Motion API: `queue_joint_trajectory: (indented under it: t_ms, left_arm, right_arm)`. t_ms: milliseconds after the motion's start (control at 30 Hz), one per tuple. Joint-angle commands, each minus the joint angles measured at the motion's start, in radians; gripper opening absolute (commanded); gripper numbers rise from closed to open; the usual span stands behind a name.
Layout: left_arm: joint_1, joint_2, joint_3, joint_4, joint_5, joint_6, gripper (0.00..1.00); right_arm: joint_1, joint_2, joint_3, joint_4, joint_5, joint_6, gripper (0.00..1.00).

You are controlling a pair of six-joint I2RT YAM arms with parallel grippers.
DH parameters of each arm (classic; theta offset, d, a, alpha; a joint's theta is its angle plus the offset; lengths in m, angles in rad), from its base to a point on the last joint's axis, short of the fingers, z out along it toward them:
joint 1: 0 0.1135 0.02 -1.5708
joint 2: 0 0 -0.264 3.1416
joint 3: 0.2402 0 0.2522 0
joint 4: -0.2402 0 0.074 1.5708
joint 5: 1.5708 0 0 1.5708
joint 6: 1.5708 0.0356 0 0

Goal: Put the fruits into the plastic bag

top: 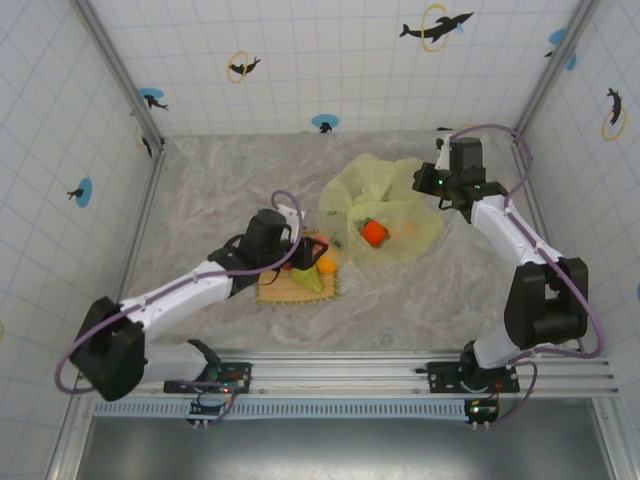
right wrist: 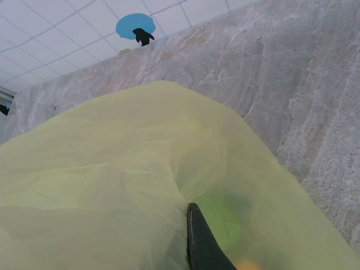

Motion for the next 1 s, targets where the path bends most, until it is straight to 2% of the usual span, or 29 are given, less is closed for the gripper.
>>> queue_joint_trajectory:
  t_ms: [0, 167, 267, 633, 767, 967]
  left_arm:
    - [-0.001, 0.084, 0.071, 0.084, 0.054, 0.007, 0.4]
    - [-0.013, 0.221, 0.161, 0.153, 0.11, 0.003, 0.4]
    - [-0.022, 0.305, 0.212, 0.186, 0.107, -0.005, 0.42]
    - [-0.024, 0.582, 0.369, 0.458, -0.105, -0.168, 0.42]
    - [-0.024, 0.671, 0.436, 0.466, -0.165, -0.185, 0.46]
    - [-0.025, 0.694, 0.467, 0.443, -0.161, -0.161, 0.57]
  right_arm:
    - [0.005, -0.014, 0.004, 0.01, -0.017, -0.001, 0.0]
    - [0.012, -0.01, 0.002, 0.015, -0.048, 0.014, 0.0]
    - [0.02, -0.008, -0.003, 0.025, -0.056, 0.023, 0.0]
    - [0.044, 0.014, 0.003, 0.032, -0.078, 0.031, 0.0]
    - [0.047, 0.022, 0.002, 0.032, -0.084, 0.031, 0.0]
    - [0.046, 0.029, 0.007, 0.026, -0.085, 0.024, 0.0]
